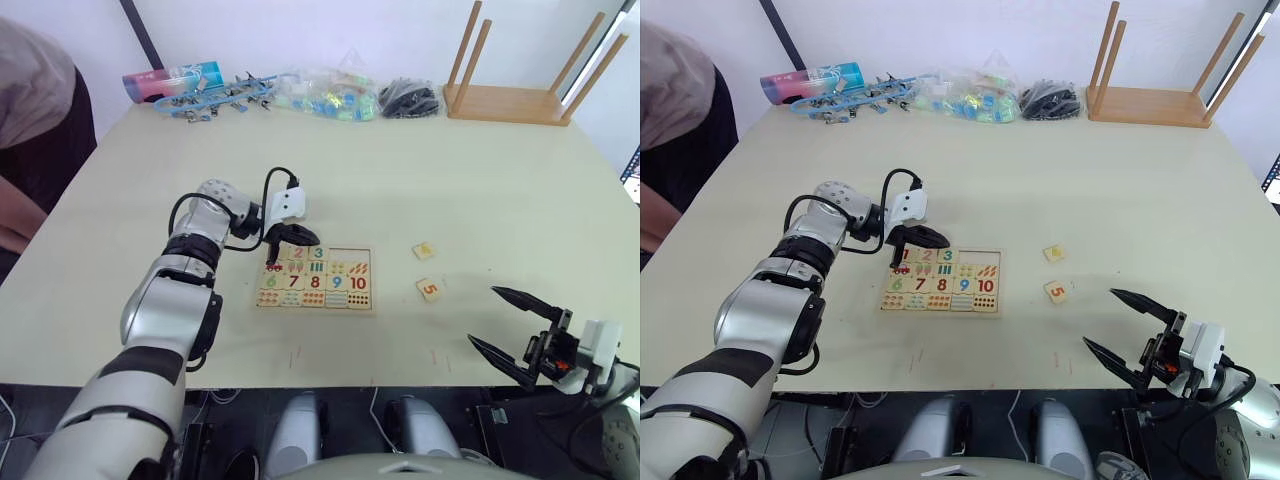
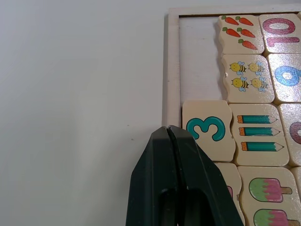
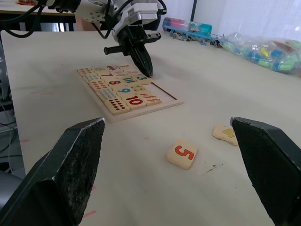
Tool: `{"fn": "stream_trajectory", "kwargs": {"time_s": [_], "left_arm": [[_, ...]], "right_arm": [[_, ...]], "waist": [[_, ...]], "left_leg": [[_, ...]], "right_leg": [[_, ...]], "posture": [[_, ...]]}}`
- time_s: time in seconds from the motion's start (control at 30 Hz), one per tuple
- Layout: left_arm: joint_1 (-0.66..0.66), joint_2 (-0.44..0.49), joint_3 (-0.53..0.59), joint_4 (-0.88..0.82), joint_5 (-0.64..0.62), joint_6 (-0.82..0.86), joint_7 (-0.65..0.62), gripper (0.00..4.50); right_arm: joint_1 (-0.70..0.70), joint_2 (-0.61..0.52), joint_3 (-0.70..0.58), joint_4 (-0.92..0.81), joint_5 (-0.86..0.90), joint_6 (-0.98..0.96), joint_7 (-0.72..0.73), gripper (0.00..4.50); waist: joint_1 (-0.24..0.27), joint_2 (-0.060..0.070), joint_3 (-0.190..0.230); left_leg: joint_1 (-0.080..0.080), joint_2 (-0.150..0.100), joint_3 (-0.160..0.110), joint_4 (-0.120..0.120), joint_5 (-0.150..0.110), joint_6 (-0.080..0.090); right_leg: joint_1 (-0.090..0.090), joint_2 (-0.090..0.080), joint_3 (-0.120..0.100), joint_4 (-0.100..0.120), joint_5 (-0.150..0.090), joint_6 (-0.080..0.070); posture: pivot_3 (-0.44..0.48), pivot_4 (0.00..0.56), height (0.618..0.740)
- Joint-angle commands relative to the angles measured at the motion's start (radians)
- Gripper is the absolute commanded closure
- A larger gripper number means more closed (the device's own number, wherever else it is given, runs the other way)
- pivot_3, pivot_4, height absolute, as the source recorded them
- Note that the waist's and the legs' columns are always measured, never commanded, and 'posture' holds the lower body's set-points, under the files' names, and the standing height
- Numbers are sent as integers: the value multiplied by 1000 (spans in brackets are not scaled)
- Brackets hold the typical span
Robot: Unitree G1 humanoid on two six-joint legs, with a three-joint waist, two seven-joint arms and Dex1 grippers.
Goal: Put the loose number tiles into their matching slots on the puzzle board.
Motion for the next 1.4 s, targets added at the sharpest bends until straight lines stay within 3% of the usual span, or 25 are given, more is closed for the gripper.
{"fn": "stream_trajectory", "kwargs": {"time_s": [0.03, 0.33, 0.77, 1.33, 1.4], "left_arm": [[-15, 7, 9, -11, -9, -11, -10, 4466], [-16, 5, 21, -12, -18, -10, 9, 4466], [64, 19, 120, -161, -175, 96, -82, 4466], [501, 127, 346, -685, -425, 380, 159, 4466], [585, 150, 381, -764, -451, 421, 189, 3996]], "right_arm": [[0, -1, -9, -12, 8, -19, -5, 0], [-7, -2, -9, -6, 7, -19, -4, 0], [-15, -5, -7, 5, 14, -14, 7, 0], [-19, -37, -42, 46, 22, 51, -33, 0], [-11, -49, -55, 49, 31, 78, -47, 0]], "waist": [[0, 0, 0], [0, 0, 0], [-1, 0, 0], [0, 1, 0], [-3, 1, 0]], "left_leg": [[0, 0, 0, 0, 0, 0], [0, 0, 0, 0, 0, 0], [0, 0, 0, 0, 0, 0], [1, 1, 0, 0, 0, 0], [1, 2, 0, 0, 0, 0]], "right_leg": [[0, 0, 0, 0, 0, 0], [0, 0, 0, 0, 0, 0], [0, 0, 0, 0, 0, 0], [0, -1, 0, 1, 0, 0], [0, -1, 0, 1, 0, 0]], "posture": [[0, 150, 737], [0, 150, 737], [0, 150, 737], [0, 150, 737], [0, 150, 737]]}}
